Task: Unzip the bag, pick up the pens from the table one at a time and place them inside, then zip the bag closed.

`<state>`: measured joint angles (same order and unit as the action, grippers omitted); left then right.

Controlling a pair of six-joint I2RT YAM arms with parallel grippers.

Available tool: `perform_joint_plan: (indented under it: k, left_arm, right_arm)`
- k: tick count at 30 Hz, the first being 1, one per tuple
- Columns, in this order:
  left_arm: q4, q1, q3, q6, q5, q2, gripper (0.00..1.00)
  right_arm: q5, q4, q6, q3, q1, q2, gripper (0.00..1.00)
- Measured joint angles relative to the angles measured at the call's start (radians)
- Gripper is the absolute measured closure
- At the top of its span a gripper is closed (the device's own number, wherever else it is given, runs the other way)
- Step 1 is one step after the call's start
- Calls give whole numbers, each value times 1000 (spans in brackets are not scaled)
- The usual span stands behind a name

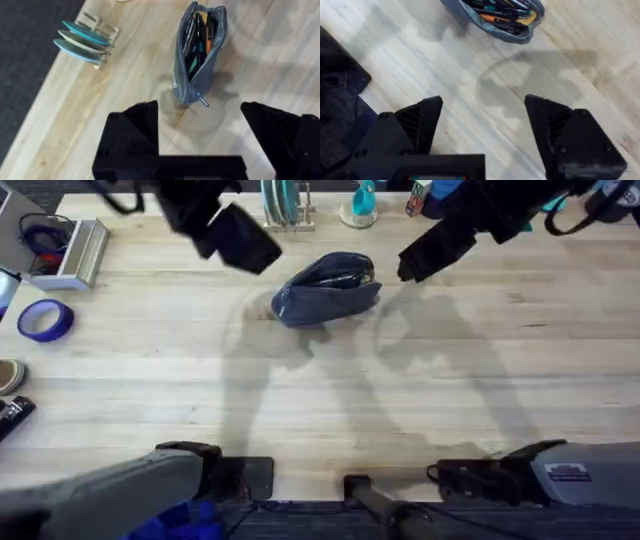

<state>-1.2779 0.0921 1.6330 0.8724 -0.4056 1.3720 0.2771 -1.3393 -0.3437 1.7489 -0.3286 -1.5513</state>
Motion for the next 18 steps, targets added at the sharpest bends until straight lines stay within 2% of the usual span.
perform_joint_plan:
  k: [5,12,18]
  left_arm:
    - [59,-55,-123,44,-40,-140,7]
    - [122,-97,-265,64,-100,-313,7]
    - [180,-221,-378,68,-207,-420,8]
  right_arm:
    - [0,0,0,0,0,0,5]
    - [0,0,0,0,0,0,5]
    - [0,0,0,0,0,0,6]
